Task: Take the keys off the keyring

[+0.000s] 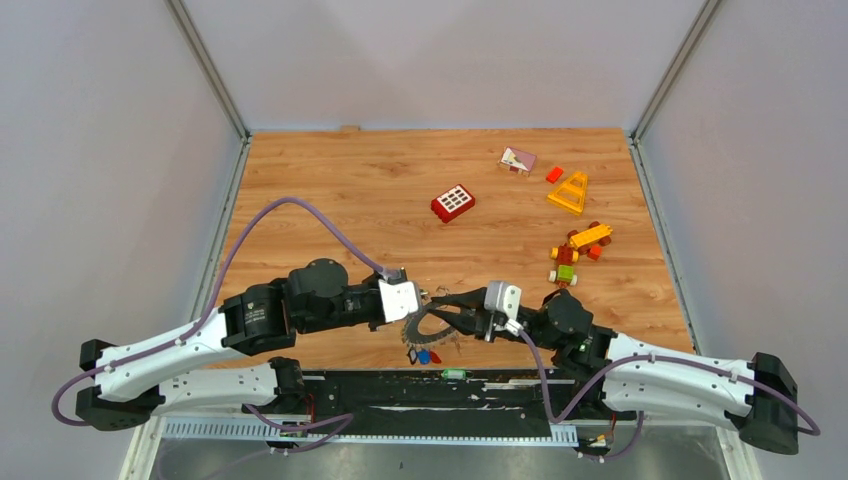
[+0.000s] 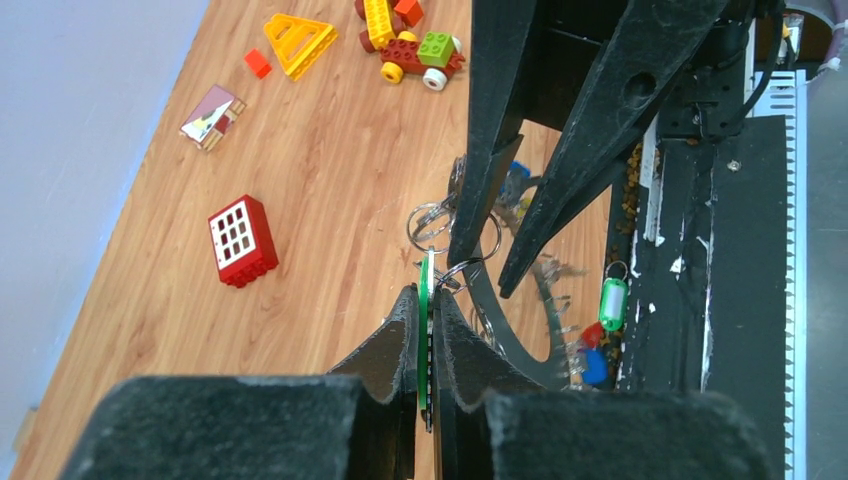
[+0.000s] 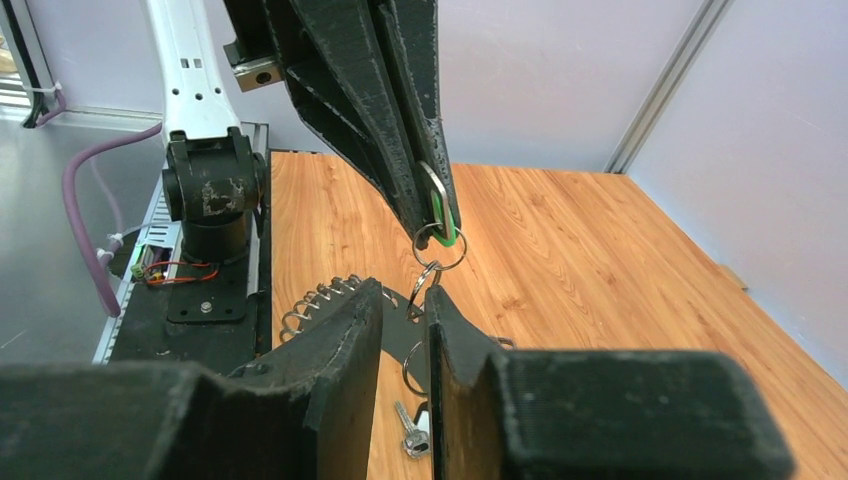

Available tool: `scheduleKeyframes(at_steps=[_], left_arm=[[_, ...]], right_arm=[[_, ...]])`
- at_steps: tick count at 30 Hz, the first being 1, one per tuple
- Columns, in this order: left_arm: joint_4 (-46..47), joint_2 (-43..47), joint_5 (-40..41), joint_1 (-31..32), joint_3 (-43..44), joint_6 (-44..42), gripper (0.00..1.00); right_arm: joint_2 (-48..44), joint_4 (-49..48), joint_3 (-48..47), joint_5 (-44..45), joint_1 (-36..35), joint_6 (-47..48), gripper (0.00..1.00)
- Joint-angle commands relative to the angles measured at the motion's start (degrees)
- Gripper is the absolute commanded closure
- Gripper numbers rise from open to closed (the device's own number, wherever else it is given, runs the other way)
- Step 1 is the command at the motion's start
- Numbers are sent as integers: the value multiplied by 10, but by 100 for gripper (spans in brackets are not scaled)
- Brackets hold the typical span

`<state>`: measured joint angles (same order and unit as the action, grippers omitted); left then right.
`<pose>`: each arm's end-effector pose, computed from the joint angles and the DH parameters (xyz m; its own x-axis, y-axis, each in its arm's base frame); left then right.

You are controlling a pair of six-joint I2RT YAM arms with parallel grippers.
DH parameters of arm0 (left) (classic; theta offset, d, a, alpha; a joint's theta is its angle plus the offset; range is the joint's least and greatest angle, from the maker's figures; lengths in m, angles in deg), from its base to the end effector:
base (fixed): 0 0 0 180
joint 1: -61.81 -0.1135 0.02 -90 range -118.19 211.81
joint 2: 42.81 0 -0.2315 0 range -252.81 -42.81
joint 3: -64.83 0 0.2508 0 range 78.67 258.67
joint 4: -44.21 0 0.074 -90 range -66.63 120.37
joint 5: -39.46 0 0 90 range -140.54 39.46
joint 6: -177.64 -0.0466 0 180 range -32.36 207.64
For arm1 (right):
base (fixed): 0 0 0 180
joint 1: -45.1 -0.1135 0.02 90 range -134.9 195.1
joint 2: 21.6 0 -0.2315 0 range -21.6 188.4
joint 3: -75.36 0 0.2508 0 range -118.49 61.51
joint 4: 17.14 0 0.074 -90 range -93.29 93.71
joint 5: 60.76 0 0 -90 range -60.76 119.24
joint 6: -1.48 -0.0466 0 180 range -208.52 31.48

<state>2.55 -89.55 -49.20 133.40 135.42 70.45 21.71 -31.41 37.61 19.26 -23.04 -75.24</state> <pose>0.0659 -0.1947 0.3466 0.1860 0.3768 -0.9074 0.9280 0.2360 0.2882 0.0743 0.2069 0.2662 0.2795 0.0891 -0.9560 -0.9387 0.2344 -0.2526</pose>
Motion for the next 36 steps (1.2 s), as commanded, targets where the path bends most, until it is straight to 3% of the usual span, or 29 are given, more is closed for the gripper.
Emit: scheduleKeyframes(at_steps=[1,19,29,36], left_arm=[[53,5,-10,0,15,-2,100],[55,7,-21,0,14,-6,100],[53,12,-15,0,14,-6,100],[69,30,8,0,3,-1,100]], right_arm=[[5,-17,-29,19,1,-11,77],[31,0,-51,36,1,-10,84],[27,28,-57,39,0,-8,100],[15,36,-56,39,1,-6,100]])
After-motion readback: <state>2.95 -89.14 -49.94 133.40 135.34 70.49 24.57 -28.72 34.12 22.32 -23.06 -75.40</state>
